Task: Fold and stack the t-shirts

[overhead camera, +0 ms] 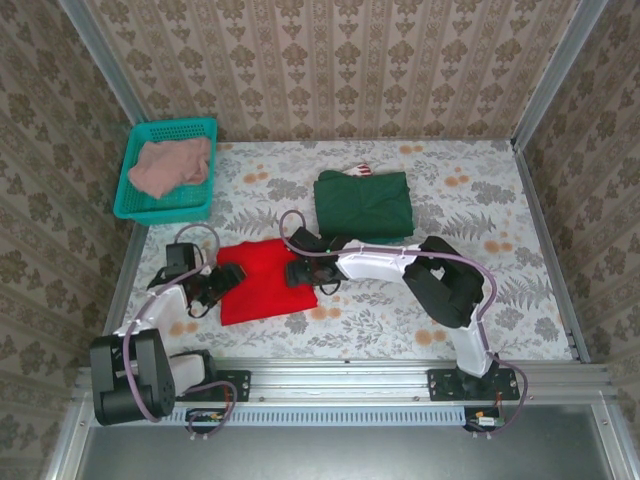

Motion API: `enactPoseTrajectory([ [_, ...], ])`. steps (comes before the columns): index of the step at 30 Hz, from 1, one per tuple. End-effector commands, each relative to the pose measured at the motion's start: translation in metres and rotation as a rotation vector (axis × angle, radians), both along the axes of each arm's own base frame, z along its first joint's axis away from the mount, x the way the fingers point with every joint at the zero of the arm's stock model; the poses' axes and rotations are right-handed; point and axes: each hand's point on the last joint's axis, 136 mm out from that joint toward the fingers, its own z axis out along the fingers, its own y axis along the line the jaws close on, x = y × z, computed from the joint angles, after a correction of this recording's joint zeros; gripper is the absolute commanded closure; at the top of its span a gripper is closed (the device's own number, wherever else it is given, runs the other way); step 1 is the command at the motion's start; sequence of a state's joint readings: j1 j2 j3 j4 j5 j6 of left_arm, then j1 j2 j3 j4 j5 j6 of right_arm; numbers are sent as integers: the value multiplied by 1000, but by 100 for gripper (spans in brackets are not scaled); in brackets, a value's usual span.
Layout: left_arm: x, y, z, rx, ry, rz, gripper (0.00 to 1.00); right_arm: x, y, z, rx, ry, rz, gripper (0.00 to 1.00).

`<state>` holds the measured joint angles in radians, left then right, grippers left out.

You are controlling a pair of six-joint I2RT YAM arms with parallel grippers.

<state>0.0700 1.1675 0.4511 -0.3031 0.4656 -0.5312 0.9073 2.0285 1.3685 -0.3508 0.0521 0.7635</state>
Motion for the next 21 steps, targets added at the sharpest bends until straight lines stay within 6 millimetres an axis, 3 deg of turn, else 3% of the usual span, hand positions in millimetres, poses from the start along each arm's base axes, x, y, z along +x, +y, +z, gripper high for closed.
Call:
enactPoseTrajectory([
  [1, -1, -11, -2, -30, -2, -41, 32, 5, 26, 2, 117, 24, -4, 24],
  [12, -3, -20, -8, -67, 18, -68, 42, 2, 53, -5, 239, 71, 16, 43],
  [17, -2, -24, -5, -96, 11, -72, 46, 7, 51, 12, 220, 32, 22, 67],
  [21, 1, -23, 1, -92, 2, -69, 40, 9, 49, 36, 161, -19, 53, 83],
])
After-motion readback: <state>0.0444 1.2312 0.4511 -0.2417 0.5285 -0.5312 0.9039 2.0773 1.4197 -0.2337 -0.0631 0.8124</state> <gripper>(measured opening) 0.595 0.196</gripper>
